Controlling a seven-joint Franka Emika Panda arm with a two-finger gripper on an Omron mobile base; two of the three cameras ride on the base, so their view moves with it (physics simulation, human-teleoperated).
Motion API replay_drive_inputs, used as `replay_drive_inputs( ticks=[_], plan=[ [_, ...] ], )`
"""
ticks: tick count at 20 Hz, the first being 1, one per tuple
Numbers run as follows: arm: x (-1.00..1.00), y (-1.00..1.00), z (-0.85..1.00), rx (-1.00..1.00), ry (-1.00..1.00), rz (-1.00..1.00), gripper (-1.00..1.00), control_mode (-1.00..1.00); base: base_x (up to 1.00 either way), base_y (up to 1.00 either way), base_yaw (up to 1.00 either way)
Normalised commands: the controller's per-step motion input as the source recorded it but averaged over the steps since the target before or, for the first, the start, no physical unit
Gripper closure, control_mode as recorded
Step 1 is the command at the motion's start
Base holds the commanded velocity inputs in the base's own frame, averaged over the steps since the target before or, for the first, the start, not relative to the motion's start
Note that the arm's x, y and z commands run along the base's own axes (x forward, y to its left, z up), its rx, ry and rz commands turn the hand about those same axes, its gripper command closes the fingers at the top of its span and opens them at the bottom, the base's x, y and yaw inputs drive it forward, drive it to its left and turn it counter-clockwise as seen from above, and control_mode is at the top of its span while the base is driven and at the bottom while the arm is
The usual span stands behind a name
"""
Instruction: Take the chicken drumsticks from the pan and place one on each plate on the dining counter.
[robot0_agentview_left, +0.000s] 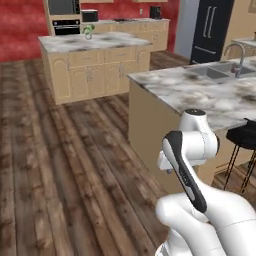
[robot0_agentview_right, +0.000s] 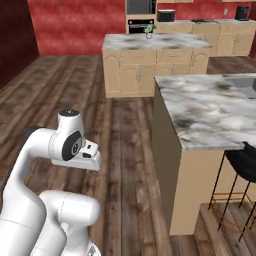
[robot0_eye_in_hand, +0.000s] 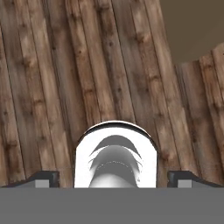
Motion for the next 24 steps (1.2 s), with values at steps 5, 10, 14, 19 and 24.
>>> replay_drive_inputs(
  ticks=[5, 10, 14, 19, 24],
  plan=[
    [0.0, 0.0, 0.0, 0.0, 0.0, 0.0, -1.0, 1.0, 0.39, 1.0, -0.06],
    [0.0, 0.0, 0.0, 0.0, 0.0, 0.0, -1.0, 1.0, 0.58, 1.0, -0.04],
    [0.0, 0.0, 0.0, 0.0, 0.0, 0.0, -1.0, 1.0, 0.67, 0.95, -0.11],
    [0.0, 0.0, 0.0, 0.0, 0.0, 0.0, -1.0, 1.0, 0.74, 0.82, -0.24],
    [0.0, 0.0, 0.0, 0.0, 0.0, 0.0, -1.0, 1.0, 0.8, 0.71, -0.33]
  ],
)
